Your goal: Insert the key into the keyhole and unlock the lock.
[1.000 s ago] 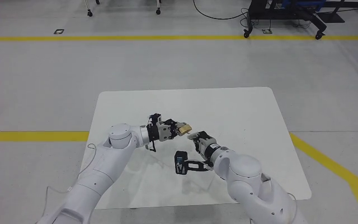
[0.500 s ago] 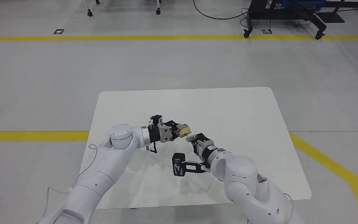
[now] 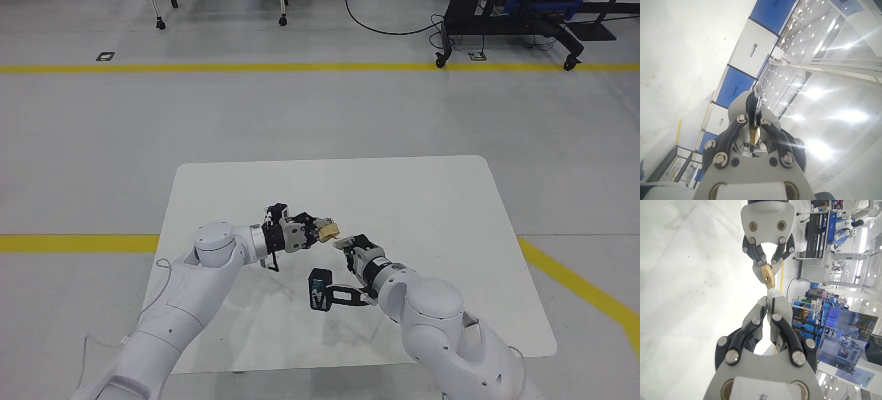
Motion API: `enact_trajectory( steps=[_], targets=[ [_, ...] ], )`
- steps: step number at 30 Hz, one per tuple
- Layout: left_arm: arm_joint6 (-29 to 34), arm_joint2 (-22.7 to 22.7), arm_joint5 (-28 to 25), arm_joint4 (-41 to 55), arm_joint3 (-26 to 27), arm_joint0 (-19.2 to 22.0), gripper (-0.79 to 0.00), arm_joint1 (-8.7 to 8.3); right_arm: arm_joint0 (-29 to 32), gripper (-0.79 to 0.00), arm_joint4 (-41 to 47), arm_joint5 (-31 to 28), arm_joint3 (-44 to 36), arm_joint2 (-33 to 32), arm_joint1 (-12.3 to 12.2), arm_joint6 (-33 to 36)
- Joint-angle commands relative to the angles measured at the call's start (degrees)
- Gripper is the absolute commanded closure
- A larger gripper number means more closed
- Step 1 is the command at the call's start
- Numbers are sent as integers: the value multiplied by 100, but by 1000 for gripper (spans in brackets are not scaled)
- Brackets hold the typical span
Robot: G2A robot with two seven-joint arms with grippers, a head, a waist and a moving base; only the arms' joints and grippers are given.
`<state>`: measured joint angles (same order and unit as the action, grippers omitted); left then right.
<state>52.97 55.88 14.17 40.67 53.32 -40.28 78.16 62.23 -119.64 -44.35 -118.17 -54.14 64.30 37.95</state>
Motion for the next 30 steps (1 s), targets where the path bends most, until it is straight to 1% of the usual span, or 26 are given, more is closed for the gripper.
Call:
enact_trajectory(
  steps=[1,4,7,13,17,22,30],
  targets=[
    [0,0,0,0,0,0,0,0,0,0,0,0,0,0,0,0],
    [-312,-2,53,-64,118,-143,0,-3,0,0,0,0,0,0,0,0],
    [-665,-12,203,-213,363,-224,0,-9,74,0,-349,14,-66,18,-15,34],
    [-1390,-57,1084,-548,875,-155,0,-19,76,0,-741,-278,-199,213,26,385],
    [-1785,52,1405,-513,1269,-208,0,-30,-23,0,-683,-390,-123,299,96,552],
    [-1930,120,1663,-471,1514,-353,0,-50,-100,0,-503,-401,-21,272,169,670],
    [-1876,128,1846,-529,1539,-370,0,-68,-196,0,-353,-543,171,245,261,852]
  ],
)
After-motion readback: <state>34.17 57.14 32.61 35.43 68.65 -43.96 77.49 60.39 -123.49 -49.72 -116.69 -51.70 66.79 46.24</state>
